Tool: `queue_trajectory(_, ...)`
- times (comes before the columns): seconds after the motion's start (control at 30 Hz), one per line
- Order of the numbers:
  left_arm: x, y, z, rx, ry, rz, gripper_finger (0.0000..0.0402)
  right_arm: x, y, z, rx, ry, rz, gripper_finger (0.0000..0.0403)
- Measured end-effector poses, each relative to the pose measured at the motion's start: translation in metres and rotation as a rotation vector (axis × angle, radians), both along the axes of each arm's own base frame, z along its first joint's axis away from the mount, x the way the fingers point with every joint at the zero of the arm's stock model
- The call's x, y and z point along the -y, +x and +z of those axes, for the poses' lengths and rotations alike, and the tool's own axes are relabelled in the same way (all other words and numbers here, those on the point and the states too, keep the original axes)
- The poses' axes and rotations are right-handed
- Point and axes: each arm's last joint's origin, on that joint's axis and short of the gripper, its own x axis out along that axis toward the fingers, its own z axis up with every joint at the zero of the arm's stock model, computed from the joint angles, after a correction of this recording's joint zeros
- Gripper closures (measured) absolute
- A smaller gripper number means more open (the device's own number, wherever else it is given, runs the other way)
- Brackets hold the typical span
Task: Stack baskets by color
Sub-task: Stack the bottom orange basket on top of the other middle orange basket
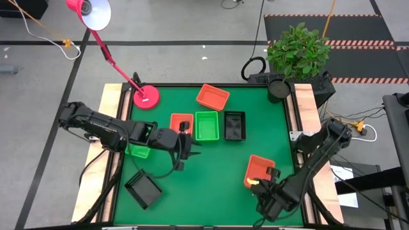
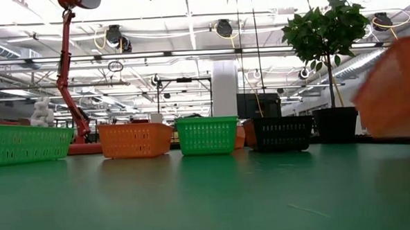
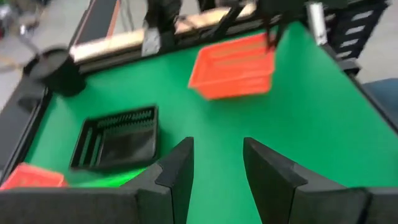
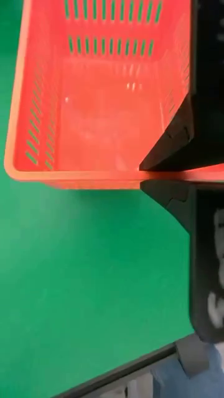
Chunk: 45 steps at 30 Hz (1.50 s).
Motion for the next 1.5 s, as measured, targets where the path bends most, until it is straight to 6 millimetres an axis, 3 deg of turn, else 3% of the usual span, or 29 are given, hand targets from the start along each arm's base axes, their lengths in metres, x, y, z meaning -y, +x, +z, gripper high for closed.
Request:
queue_trajectory(0.17,0.018,0.002,0.004,0.077,0.004,-0.08,0.0241,0.022,0.007,0.015,0.031,-0.032,0.03,0.0398)
queue_trajectory(0.4,0.036,0.013,-0.004,0.128,0.02,-0.155,0.0152,0.043,0.018,0.026,0.094,-0.114,0.053,0.04)
queue_trajectory(0.5,0.037,0.026,-0.008,0.179,0.014,-0.149,0.0119,0.05,0.027,0.033,0.129,-0.169,0.097,0.04)
queue_trajectory(0.63,0.031,0.04,-0.022,0.167,0.022,-0.119,0.0107,0.062,0.041,0.042,0.182,-0.265,0.179,0.04)
queue_trajectory(0.9,0.015,0.064,-0.049,0.143,0.129,0.019,0.0141,0.093,0.073,0.046,0.243,-0.415,0.336,0.0396)
queue_trajectory(1.13,0.002,0.073,-0.069,0.086,0.186,0.157,0.0179,0.117,0.091,0.039,0.253,-0.504,0.391,0.0396)
queue_trajectory(1.5,-0.014,0.073,-0.078,-0.002,0.23,0.221,0.0257,0.128,0.094,0.032,0.238,-0.541,0.391,0.0395)
